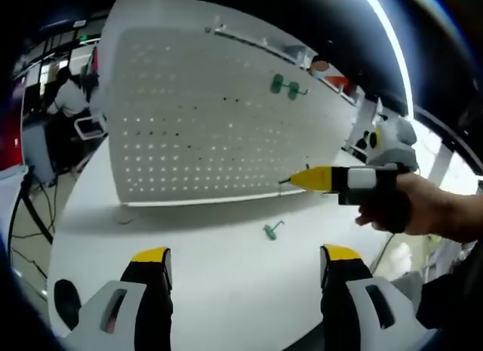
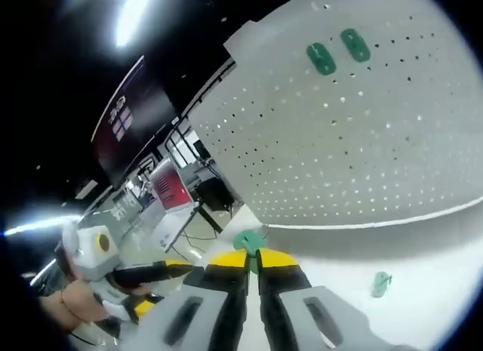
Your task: Insert the hook assembly into the mounting plate slot until the hook locks in place.
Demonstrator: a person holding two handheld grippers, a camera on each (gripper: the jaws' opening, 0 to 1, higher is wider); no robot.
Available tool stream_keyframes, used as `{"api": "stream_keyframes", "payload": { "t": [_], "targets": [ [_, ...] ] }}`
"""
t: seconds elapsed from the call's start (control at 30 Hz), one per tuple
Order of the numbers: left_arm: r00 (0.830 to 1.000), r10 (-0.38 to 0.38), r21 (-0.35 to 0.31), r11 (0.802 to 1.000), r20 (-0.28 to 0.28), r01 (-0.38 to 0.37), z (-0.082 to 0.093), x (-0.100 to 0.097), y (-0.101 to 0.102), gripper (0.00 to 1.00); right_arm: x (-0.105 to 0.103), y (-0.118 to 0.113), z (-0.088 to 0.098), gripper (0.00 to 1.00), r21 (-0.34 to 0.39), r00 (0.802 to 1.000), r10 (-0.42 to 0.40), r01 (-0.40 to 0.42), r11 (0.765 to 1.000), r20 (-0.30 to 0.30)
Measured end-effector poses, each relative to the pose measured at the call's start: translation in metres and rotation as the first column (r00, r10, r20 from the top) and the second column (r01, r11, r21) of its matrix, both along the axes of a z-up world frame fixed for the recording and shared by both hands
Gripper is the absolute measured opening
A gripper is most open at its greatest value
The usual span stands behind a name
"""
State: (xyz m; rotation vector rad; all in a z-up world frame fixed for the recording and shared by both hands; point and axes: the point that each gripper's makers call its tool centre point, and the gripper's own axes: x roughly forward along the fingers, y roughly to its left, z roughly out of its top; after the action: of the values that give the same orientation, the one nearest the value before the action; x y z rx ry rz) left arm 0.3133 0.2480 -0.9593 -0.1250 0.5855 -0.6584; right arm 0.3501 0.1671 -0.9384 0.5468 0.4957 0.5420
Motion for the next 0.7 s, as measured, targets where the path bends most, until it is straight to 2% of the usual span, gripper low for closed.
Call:
{"api": "stream_keyframes", "payload": {
  "t": [0.17, 0.2, 0.33, 0.43, 0.57, 0.7],
  "targets": [
    [1.000, -0.017, 0.006, 1.000, 0.012, 0.017, 0.000, -0.001, -0.011, 0.75, -0.017, 0.008, -0.004, 0.01, 0.064, 0.999, -0.023, 0.025, 0.998, -0.037],
    [1.000, -0.019, 0.004, 1.000, 0.012, 0.018, 0.000, -0.001, -0.012, 0.74, -0.023, 0.012, -0.004, 0.01, 0.098, 0.998, -0.030, 0.035, 0.995, -0.053],
    [0.999, -0.032, -0.002, 0.999, 0.011, 0.032, -0.001, -0.003, -0.019, 0.65, -0.031, 0.018, -0.006, 0.01, 0.152, 0.995, -0.048, 0.061, 0.987, -0.091],
    [1.000, -0.017, -0.011, 1.000, 0.001, 0.017, -0.002, -0.002, -0.019, 0.63, -0.036, 0.022, -0.004, 0.01, 0.179, 0.994, -0.053, 0.070, 0.981, -0.100],
    [1.000, -0.019, -0.055, 0.998, -0.008, 0.019, 0.000, -0.004, -0.022, 0.49, -0.040, 0.026, 0.003, 0.01, 0.249, 0.990, -0.068, 0.098, 0.963, -0.127],
    [1.000, -0.019, -0.075, 0.997, 0.003, 0.019, 0.004, -0.003, -0.023, 0.38, -0.042, 0.029, 0.007, 0.01, 0.276, 0.988, -0.075, 0.110, 0.955, -0.134]
  ]
}}
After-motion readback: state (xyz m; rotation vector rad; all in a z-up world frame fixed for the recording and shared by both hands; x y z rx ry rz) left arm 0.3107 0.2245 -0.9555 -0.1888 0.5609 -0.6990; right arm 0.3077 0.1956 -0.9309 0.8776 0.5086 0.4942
